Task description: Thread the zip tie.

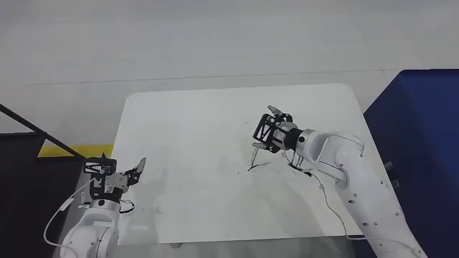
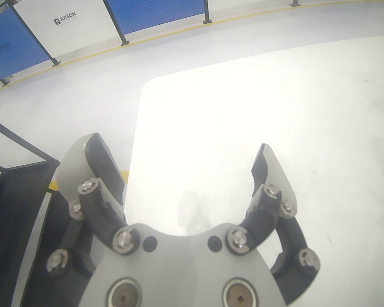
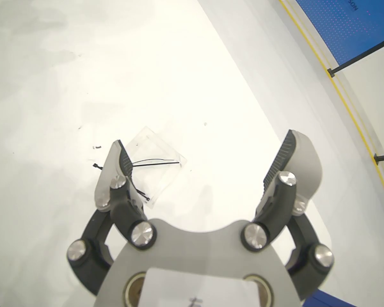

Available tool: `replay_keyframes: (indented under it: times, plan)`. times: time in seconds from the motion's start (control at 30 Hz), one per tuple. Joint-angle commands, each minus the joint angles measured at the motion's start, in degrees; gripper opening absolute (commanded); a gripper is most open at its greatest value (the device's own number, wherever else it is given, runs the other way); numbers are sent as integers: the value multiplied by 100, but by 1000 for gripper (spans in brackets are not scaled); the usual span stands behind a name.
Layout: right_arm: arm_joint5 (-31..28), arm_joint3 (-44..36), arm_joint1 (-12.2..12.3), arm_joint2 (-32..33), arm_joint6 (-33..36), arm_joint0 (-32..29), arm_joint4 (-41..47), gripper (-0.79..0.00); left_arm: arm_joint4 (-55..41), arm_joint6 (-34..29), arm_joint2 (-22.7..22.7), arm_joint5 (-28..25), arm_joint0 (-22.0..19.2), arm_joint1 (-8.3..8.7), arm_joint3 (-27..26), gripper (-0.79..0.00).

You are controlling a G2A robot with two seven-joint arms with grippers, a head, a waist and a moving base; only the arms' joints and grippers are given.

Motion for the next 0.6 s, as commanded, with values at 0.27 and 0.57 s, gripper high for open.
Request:
replay_keyframes:
  times: [0.27, 0.57]
  plan:
    - [-818, 408, 35, -55, 200, 281, 239, 0, 0, 0, 0, 0, 0, 0, 0, 0]
    - [-2054, 1604, 122, -1292, 1259, 1569, 1904, -12, 0, 0, 0, 0, 0, 0, 0, 0]
